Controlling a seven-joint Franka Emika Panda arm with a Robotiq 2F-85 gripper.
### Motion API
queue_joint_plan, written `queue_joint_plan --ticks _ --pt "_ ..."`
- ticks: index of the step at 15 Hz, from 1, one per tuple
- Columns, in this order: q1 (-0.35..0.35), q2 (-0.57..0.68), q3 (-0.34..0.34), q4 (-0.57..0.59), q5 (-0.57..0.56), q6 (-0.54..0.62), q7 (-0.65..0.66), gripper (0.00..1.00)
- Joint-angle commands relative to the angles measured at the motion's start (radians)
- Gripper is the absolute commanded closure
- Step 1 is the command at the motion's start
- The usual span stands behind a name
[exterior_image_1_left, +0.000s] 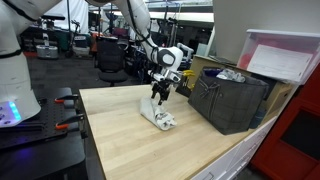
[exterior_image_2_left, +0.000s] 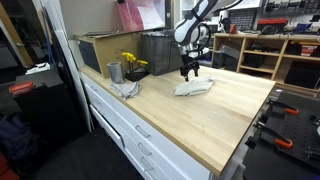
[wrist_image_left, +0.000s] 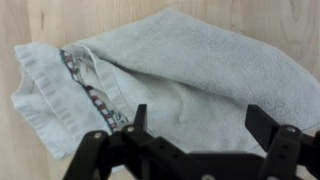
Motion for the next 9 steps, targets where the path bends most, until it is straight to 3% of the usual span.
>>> queue_joint_plan --ticks 1,2,4,9 --pt "-0.003 0.023 0.003 0.011 0.013 -0.008 -0.012 0.08" --pt "-0.002 0.028 0.002 0.011 0.008 -0.005 -0.013 0.32" --pt "-0.002 0.037 0.002 0.014 0.006 -0.002 -0.019 0.35" --pt "-0.002 0.037 0.004 0.013 0.004 0.004 -0.03 0.73"
